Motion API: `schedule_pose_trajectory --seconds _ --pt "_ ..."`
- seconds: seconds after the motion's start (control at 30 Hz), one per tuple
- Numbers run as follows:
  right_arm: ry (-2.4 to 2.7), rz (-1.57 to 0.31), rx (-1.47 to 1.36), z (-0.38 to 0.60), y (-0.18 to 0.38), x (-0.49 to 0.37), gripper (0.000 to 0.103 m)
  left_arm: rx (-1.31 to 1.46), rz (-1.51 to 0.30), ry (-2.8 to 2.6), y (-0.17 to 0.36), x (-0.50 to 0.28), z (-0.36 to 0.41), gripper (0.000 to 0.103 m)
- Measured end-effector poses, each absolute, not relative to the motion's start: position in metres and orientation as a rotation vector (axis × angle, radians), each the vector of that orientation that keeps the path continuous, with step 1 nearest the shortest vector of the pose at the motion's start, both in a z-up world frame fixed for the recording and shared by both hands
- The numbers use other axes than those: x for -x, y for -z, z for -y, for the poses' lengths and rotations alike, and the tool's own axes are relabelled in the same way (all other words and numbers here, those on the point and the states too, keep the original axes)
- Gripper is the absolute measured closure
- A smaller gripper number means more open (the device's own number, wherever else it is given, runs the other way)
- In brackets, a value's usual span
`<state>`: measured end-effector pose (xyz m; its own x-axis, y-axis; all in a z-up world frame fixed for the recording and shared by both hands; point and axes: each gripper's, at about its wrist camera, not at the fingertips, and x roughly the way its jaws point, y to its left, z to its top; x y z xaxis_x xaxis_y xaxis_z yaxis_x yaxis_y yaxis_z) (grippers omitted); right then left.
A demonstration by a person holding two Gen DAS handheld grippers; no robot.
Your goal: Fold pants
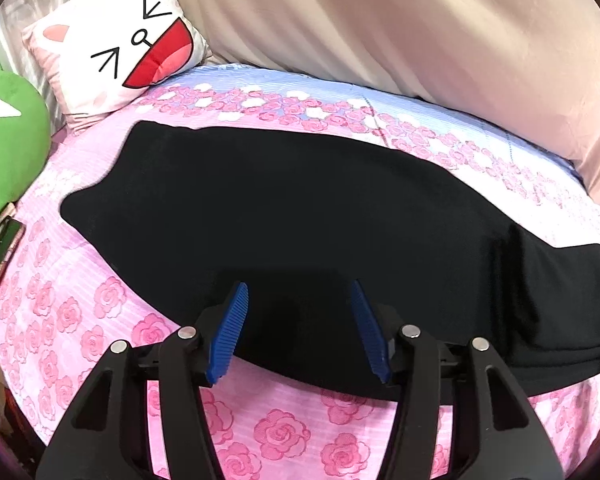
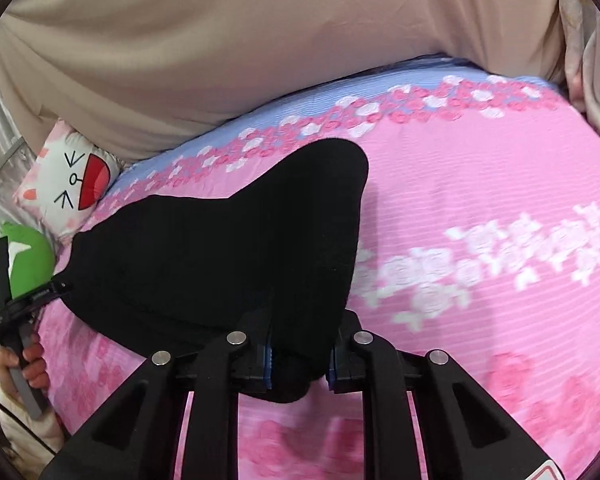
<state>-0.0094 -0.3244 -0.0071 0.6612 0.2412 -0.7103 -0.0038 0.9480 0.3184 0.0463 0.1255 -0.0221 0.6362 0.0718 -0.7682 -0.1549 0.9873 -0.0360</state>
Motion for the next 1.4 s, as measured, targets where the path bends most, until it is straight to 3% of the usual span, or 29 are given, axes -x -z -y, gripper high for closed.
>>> schedule_pose_trajectory --seconds 0.27,0.43,0.53,0.57,0.83,0.87,0.93,1.2,1.3,1.4 --pt "0.048 -0.840 -0.296 0.400 0.010 0.035 0.086 0.086 -0.893 -0.125 0.028 -0.048 -0.117 0.051" --pt "0.187 -0.817 -0.177 0.391 0.008 0.053 0.054 0.069 -0.913 -0.100 0.036 -0.050 -0.103 0.051" --pt "0.069 -0.681 -0.077 0.344 -0.027 0.067 0.040 0.076 -0.918 -0.094 0.038 -0.050 -0.100 0.051" --pt "-0.003 -0.665 -0.064 0.327 -0.034 0.068 0.039 0.077 -0.918 -0.090 0.038 -0.050 -0.099 0.051" --pt "-0.307 -0.858 0.106 0.203 0.021 0.013 0.045 0.095 -0.900 -0.108 0.033 -0.041 -0.118 0.045" --pt "-0.287 -0.872 0.110 0.200 0.027 0.006 0.051 0.100 -0.895 -0.113 0.033 -0.040 -0.123 0.045" --pt "-0.257 -0.873 0.096 0.203 0.026 -0.002 0.090 0.118 -0.894 -0.134 0.032 -0.038 -0.137 0.045" --pt "-0.363 -0.826 -0.014 0.176 -0.003 -0.026 0.090 0.287 -0.889 -0.097 0.031 -0.034 -0.183 0.045" --pt "-0.368 -0.889 0.064 0.151 0.024 -0.027 0.083 0.319 -0.862 -0.091 0.025 -0.028 -0.190 0.045" --pt "-0.361 -0.855 0.041 0.154 0.009 -0.019 0.076 0.355 -0.811 -0.164 0.014 -0.019 -0.209 0.040"
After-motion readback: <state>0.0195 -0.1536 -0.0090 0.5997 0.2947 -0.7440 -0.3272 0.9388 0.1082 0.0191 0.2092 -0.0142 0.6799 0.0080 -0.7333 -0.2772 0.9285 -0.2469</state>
